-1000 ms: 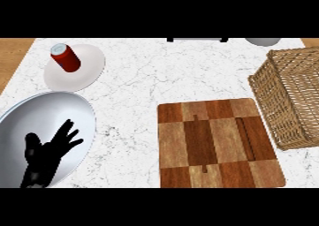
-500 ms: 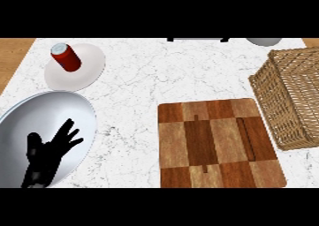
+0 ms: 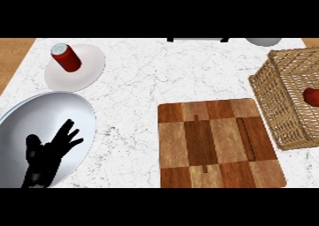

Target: Pick the bell pepper from the cutting board and place it in the basket

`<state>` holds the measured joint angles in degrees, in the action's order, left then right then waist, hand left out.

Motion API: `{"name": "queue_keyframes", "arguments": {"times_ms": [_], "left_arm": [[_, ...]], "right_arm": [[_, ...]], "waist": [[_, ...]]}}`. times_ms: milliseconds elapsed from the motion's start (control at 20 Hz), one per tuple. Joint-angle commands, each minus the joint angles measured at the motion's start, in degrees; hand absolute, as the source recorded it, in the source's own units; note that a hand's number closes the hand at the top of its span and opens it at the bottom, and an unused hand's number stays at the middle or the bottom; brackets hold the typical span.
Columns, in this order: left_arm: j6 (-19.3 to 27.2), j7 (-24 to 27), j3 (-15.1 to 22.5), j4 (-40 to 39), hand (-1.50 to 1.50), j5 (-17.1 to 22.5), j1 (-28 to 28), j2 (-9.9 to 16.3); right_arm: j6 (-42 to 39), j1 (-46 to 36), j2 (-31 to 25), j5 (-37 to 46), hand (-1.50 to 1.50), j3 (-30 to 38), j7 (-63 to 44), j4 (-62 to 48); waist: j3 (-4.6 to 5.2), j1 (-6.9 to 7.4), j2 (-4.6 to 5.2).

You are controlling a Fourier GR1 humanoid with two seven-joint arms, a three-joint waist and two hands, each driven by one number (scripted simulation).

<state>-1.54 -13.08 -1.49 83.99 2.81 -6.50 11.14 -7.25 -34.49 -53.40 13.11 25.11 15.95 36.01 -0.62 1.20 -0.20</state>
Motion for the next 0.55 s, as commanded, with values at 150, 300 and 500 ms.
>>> {"name": "queue_keyframes", "arguments": {"times_ms": [150, 300, 500], "left_arm": [[-1.2, -3.3, 0.5, 0.7, 0.00, 0.4, -4.2, -0.1], [1.5, -4.3, 1.6, -0.9, 0.00, -1.8, -1.0, -1.8], [1.1, -3.6, 1.0, -1.3, 0.00, -1.5, -1.2, -1.8]], "right_arm": [[-2.3, -2.7, -5.4, -4.2, -1.50, 6.2, 0.7, -9.4], [-2.0, -4.1, -8.1, -4.1, -1.50, 7.0, -0.3, -12.3], [-7.4, 1.0, -14.6, -5.9, -1.50, 10.3, 4.4, -18.0]], "waist": [[0.52, 0.12, 0.48], [0.52, -0.05, 0.60], [0.44, -0.61, 0.64]]}}
